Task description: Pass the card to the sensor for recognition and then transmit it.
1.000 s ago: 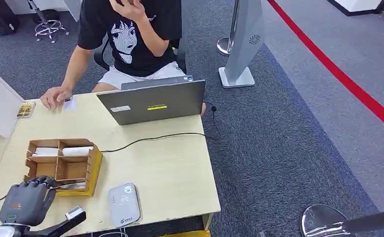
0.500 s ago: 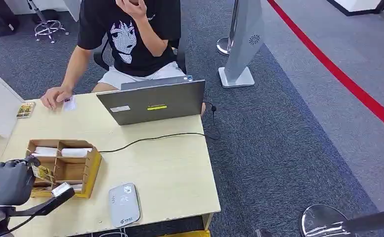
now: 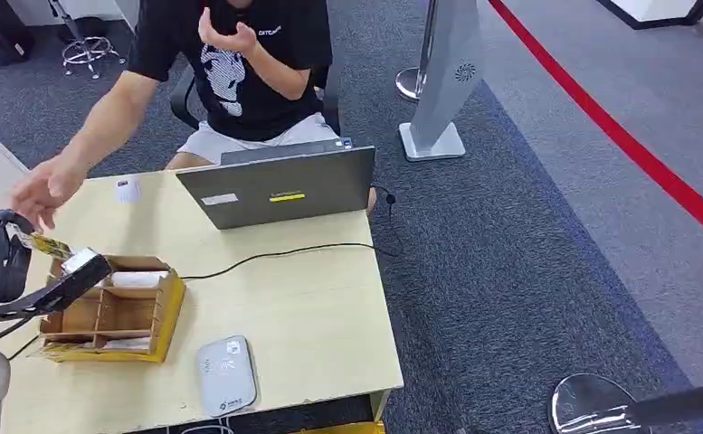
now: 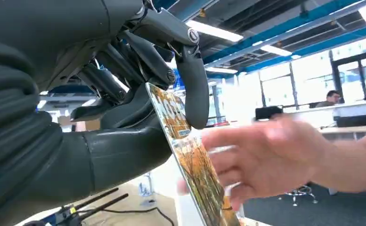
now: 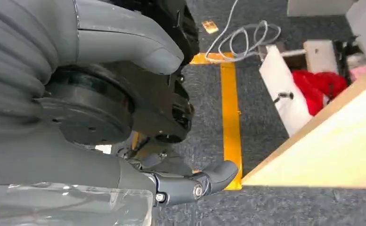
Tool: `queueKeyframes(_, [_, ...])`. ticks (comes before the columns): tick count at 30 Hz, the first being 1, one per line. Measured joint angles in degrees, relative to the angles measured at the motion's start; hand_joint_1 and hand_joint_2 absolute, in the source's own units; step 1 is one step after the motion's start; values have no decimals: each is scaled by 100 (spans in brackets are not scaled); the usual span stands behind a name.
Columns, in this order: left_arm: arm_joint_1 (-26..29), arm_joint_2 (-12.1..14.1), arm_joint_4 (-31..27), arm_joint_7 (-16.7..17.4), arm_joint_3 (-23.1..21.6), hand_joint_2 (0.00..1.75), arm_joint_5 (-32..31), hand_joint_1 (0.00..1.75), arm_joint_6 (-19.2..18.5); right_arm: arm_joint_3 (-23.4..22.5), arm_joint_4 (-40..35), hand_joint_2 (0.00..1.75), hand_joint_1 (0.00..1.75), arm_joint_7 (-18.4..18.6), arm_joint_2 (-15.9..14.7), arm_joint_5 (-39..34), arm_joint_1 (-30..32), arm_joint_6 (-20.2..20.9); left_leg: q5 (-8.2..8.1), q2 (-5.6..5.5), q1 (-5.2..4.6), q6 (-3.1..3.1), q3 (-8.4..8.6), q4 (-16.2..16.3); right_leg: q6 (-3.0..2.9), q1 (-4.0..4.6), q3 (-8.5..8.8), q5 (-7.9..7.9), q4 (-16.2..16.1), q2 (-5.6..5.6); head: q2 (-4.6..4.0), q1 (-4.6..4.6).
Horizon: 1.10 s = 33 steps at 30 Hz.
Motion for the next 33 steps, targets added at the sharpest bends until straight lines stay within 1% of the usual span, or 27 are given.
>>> queueKeyframes(2, [-9,-29,52,-11,42,175,0,175,31,-9,15,175,0,-20,11,-55,-2,-184,0,-1,0,0,-1,0,0,0,0,0,0,0,0,2])
queueKeyframes(4, [-8,-74,76,-78,83,175,50,175,63,-2,50,175,0,-46,13,-107,-4,-262,0,-1,0,0,-1,0,0,0,-1,0,0,0,0,0])
queueKeyframes(6, [-10,-133,79,-148,148,175,135,175,81,-2,61,175,0,-44,13,-105,-4,-258,0,-1,0,0,-1,0,0,0,-1,0,0,-1,0,0])
queueKeyframes(11, [-17,-234,79,-157,210,175,184,175,94,-2,81,175,0,-44,15,-105,-5,-251,0,-1,0,0,-1,0,0,0,-1,0,0,-1,2,2])
queueKeyframes(19, [-17,-308,79,-157,267,175,188,175,94,-2,98,175,0,-44,15,-105,-5,-251,0,-1,0,0,-1,0,0,0,-1,0,0,-1,2,2])
queueKeyframes(20, [-17,-317,79,-162,269,175,208,166,94,-2,101,175,0,-42,15,-105,-5,-251,0,-1,0,0,-1,0,0,0,-1,0,0,-1,2,2])
queueKeyframes(21, [-17,-324,76,-175,271,175,236,5,94,-2,101,175,0,-37,15,-105,-5,-251,0,-1,0,0,-1,0,0,0,-1,0,0,-1,2,2])
queueKeyframes(22, [-18,-334,70,-210,275,175,289,0,94,-2,101,175,0,-35,15,-105,-5,-251,0,-1,0,0,-1,0,0,0,-1,0,0,-1,2,0])
queueKeyframes(24, [-16,-387,13,-262,291,175,509,0,87,-2,101,175,0,-13,15,-118,-5,-251,0,-1,0,0,-2,0,0,0,-1,0,0,-2,2,0])
queueKeyframes(26, [-10,-546,-133,-349,356,175,1105,0,-15,0,98,175,0,20,15,-217,-4,-264,0,-2,-1,0,-3,0,0,-1,0,0,0,-4,0,0])
queueKeyframes(28, [32,-794,-379,-448,468,175,1846,0,-79,13,87,175,0,92,15,-332,-3,-286,0,-2,-1,0,-4,0,0,-1,1,0,0,-4,0,2])
queueKeyframes(30, [160,-1107,-760,-617,577,175,2399,0,-17,83,61,175,0,269,15,-576,-1,-402,-1,1,-3,1,-5,0,1,-3,0,1,0,1,0,2])
queueKeyframes(32, [389,-1459,-1300,-886,680,175,2770,0,219,276,-26,175,0,481,17,-1022,37,-588,-3,6,-6,2,-3,0,1,-6,0,1,-2,8,0,0])
queueKeyframes(33, [565,-1662,-1632,-1087,706,175,2960,0,427,438,-109,175,0,590,17,-1264,89,-685,-4,6,-6,3,-5,0,3,-6,1,-1,-3,8,2,4])
